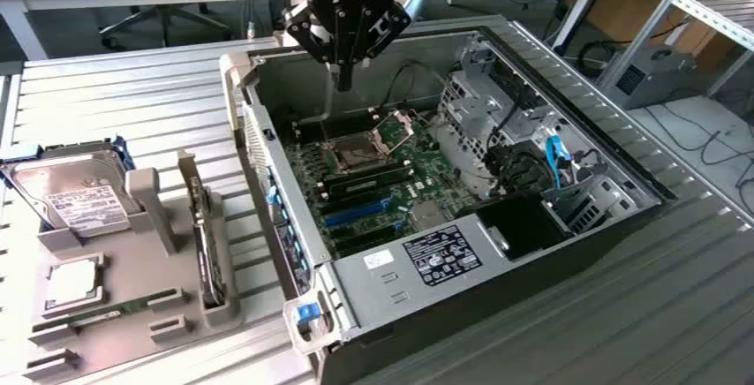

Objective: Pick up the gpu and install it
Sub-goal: 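Reach for the gpu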

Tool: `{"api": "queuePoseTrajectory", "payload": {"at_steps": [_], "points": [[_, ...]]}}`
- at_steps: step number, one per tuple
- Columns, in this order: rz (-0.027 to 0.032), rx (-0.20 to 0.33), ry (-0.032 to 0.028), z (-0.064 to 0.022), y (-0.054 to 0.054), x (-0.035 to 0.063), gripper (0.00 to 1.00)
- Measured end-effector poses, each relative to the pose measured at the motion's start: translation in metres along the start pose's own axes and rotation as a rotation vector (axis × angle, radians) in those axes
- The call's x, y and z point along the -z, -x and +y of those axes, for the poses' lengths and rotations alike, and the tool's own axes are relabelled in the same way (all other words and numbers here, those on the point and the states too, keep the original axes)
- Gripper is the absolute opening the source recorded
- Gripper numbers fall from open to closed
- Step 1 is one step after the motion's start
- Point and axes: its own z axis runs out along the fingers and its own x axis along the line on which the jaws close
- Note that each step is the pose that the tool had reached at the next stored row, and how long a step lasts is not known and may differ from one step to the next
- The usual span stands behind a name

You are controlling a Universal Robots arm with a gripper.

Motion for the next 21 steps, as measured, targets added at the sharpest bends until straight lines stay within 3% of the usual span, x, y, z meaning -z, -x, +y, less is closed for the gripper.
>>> {"api": "queuePoseTrajectory", "payload": {"at_steps": [3, 21], "points": [[0.0002, 0.000, 0.0043, -0.0001, 0.000, -0.0001, 0.11], [0.0001, 0.000, 0.0032, -0.0159, -0.010, 0.0000, 0.11]]}}
